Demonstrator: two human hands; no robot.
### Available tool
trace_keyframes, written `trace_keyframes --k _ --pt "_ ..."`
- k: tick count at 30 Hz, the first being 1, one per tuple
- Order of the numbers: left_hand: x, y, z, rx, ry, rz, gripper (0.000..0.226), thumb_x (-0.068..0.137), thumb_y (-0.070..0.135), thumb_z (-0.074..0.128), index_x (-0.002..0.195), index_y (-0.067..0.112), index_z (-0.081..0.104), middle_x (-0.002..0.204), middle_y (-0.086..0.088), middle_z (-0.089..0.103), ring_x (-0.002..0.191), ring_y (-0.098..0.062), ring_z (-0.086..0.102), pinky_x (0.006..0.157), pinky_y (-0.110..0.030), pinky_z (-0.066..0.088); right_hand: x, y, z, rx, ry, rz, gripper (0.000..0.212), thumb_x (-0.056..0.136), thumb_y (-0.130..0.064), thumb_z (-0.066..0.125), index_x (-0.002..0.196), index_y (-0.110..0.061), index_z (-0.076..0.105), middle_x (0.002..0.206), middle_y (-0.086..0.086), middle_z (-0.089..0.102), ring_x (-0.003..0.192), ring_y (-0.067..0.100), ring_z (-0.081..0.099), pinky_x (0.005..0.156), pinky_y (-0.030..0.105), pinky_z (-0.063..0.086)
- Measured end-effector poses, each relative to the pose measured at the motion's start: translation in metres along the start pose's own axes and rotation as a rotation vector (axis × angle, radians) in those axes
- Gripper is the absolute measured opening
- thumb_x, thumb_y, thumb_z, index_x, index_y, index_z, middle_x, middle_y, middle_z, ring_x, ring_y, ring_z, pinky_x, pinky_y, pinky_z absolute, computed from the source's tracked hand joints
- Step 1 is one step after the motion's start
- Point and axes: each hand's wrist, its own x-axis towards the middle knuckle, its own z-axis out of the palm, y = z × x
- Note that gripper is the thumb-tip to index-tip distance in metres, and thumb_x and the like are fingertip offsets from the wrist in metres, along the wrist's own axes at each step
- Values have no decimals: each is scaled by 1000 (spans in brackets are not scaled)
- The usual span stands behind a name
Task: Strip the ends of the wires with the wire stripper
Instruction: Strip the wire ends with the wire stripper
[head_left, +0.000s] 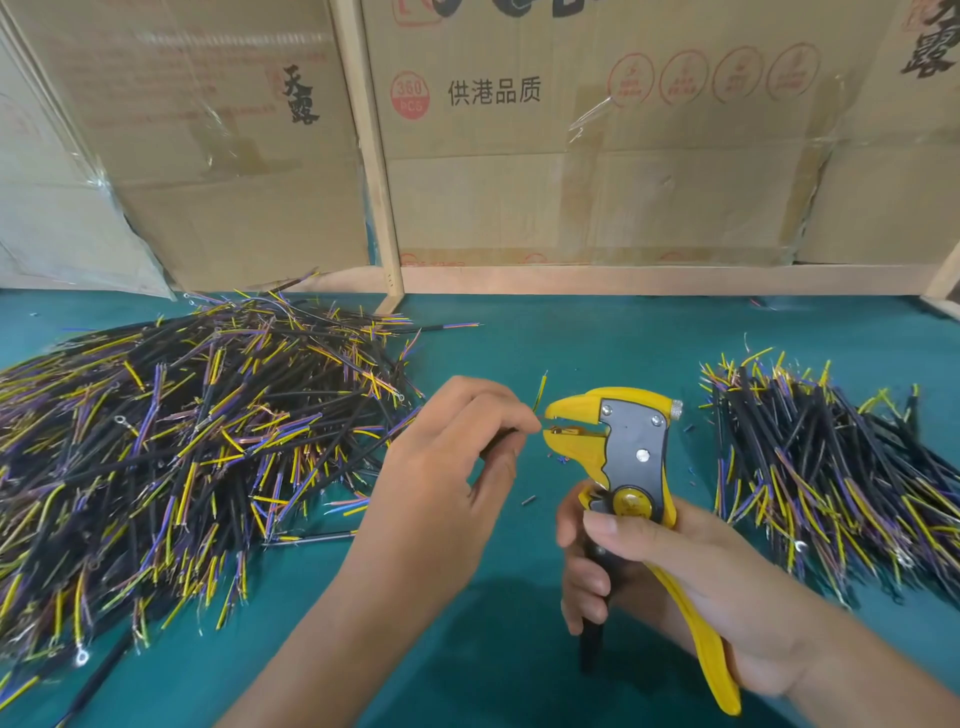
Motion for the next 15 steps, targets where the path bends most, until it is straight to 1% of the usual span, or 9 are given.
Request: trace_keyframes --k 6,15 --pt "0 1 1 -13 11 -10 19 86 -12 66 89 7 66 93 4 59 85 -11 57 74 -24 48 0 1 -1 -3 -9 -3 27 78 -31 75 90 -7 69 68 14 46 64 31 49 70 44 51" --pt "1 4 0 -37 27 -44 18 85 -11 66 85 8 65 90 4 59 84 -12 57 72 -28 48 0 2 0 -4 -2 -6 31 77 -31 75 90 -4 67 69 16 44 65 32 48 70 44 51"
